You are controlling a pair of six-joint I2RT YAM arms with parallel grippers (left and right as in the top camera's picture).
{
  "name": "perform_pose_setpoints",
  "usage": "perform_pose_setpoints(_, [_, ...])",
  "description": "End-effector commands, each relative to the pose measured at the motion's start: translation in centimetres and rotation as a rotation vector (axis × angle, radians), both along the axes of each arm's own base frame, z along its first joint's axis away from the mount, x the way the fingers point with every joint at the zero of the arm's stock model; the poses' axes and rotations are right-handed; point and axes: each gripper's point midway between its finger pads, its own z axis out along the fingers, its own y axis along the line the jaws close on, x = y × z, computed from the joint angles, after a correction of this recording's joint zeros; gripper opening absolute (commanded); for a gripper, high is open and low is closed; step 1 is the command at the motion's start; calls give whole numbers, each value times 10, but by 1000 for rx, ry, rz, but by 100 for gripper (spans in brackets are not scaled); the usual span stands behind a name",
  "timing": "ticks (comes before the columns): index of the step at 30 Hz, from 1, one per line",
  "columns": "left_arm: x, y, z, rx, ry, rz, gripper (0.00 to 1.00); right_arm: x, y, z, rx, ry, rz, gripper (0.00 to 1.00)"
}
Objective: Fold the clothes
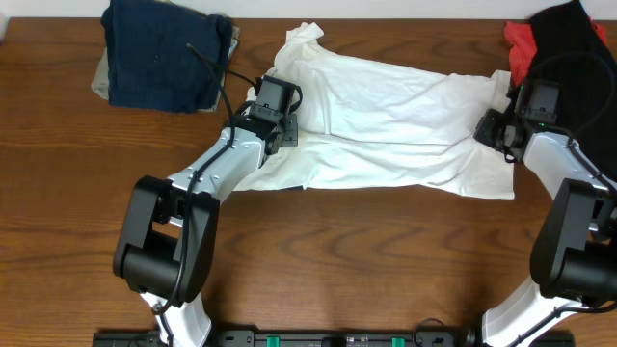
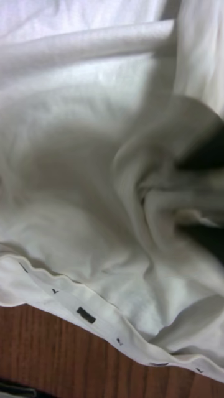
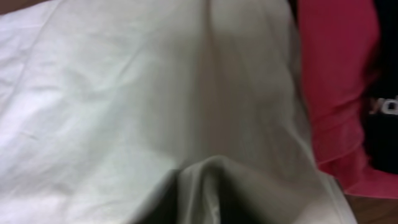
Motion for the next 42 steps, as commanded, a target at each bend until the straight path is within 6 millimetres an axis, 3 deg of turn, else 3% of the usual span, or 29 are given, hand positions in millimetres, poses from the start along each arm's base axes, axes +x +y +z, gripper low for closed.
perform_pose_setpoints(1, [1,6,-4,54,-1,-34,98,3,0,2,9,-8,15,91])
perform_pose_setpoints(2, [1,10,0,73,-5,-33,98,3,4,4,32,-11,27,99])
perform_pose_setpoints(7, [-19,36,44,117,37,8,98,-16,18,31,144,-1,62,99])
perform_pose_setpoints(11, [-57,62,87,113,77,64,98,-51,23,51,165,76,49,99])
perform_pose_setpoints(14, [-89,77,95,110,145,123,98,-82,20,52,136,185,18,99])
perform_pose_setpoints(17, [-113,83,81,129,236,133,98,-106,20,43,117,287,24,99])
perform_pose_setpoints(21, [-131,88,43,151,318,135,99,-125,22,32,119,359,26,99])
perform_pose_setpoints(25, [-137,97,12,147,318,157,92,-132,23,23,124,379,24,99])
perform_pose_setpoints(30, [-137,112,-13,134,288,192,84,-134,23,21,120,384,30,99])
perform_pose_setpoints(34, [-129,114,-23,113,229,200,74,-131,22,21,116,372,30,99])
perform_pose_setpoints(38, [-121,102,-32,40,177,175,65,-132,21,21,109,375,27,99])
perform_pose_setpoints(42, [-119,101,-34,31,157,174,39,-133,20,20,102,381,24,99])
